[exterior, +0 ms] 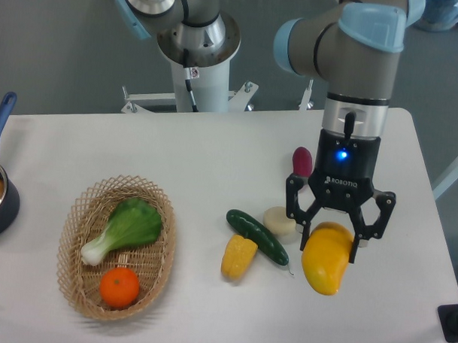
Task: Pick up the mango from the table
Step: 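Lift the grasped mango up off the table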
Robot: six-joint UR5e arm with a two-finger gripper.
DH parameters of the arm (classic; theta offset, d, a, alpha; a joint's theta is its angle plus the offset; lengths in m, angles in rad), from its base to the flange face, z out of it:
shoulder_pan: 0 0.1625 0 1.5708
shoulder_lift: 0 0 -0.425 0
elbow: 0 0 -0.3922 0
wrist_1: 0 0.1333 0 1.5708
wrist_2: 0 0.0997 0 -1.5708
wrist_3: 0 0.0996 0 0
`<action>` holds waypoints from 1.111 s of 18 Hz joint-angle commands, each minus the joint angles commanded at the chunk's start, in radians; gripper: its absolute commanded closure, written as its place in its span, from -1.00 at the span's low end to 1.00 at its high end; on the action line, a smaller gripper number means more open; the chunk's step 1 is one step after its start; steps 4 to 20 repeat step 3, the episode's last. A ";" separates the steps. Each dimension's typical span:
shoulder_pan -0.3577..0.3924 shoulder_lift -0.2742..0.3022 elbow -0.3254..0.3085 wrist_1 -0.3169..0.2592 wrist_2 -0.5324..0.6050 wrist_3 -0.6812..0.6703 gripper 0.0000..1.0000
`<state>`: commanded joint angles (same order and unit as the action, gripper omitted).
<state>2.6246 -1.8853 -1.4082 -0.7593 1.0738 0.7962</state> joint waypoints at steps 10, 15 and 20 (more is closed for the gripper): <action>-0.005 0.017 -0.011 -0.003 -0.005 -0.012 0.27; -0.005 0.017 -0.011 -0.003 -0.005 -0.012 0.27; -0.005 0.017 -0.011 -0.003 -0.005 -0.012 0.27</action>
